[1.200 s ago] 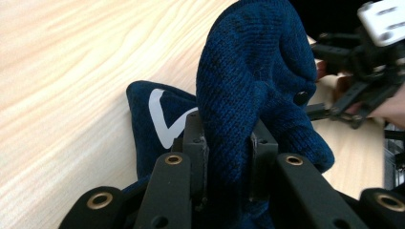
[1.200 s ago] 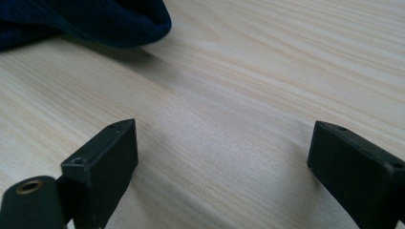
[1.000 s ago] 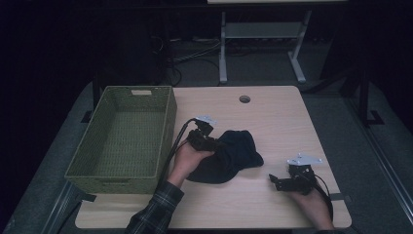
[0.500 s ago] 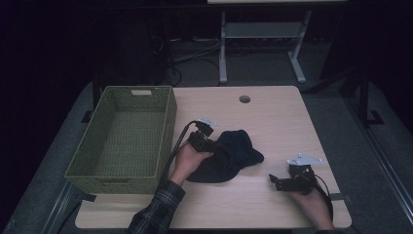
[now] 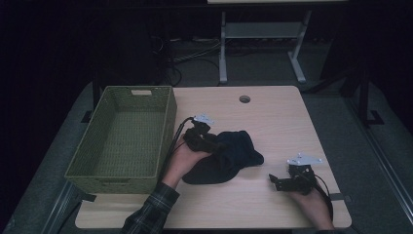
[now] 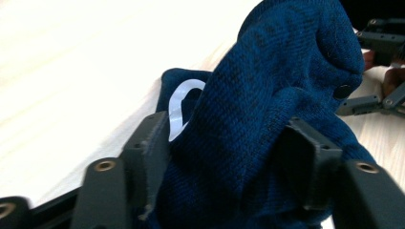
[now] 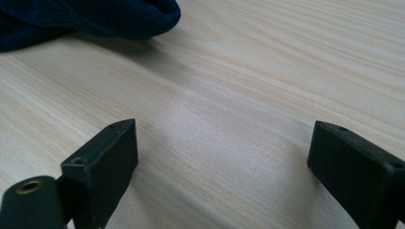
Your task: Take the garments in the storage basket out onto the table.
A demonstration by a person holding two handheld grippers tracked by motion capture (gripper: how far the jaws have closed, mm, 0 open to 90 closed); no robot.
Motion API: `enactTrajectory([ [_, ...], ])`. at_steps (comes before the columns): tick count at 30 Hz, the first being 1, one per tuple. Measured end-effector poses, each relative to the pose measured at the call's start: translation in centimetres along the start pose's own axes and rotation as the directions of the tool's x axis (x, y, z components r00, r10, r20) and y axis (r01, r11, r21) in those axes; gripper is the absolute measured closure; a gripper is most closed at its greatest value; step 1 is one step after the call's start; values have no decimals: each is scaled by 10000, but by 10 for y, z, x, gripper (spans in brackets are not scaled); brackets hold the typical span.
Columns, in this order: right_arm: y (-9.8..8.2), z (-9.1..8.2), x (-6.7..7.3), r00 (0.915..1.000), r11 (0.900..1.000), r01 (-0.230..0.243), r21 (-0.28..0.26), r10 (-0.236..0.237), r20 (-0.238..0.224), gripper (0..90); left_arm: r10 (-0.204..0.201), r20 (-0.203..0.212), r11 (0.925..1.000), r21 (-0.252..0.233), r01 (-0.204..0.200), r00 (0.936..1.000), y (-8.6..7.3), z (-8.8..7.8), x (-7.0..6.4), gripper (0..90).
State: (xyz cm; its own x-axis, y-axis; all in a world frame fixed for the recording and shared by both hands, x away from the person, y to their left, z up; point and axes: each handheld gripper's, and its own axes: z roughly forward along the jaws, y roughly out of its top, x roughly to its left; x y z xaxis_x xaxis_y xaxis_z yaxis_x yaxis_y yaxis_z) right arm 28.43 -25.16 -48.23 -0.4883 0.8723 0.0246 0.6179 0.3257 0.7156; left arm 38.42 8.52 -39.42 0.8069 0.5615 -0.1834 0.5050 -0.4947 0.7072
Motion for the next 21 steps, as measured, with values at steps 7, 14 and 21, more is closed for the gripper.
enactTrajectory([
  [7, 0, 0, 0, 10000, 10000, -15, -3, 15, -1, 97, 181, -201, 9998, -56, -182, 9996, 2, -19, -4, 275],
  [14, 0, 0, 0, 10000, 10000, 3, -7, -3, -3, 96, 171, 15, 9998, -142, -170, 9999, -4, -34, -8, 284],
  [21, 0, 0, 0, 10000, 10000, -13, -13, 13, -3, 97, 508, -115, 9984, -241, -510, 9986, -19, -49, -24, 600],
])
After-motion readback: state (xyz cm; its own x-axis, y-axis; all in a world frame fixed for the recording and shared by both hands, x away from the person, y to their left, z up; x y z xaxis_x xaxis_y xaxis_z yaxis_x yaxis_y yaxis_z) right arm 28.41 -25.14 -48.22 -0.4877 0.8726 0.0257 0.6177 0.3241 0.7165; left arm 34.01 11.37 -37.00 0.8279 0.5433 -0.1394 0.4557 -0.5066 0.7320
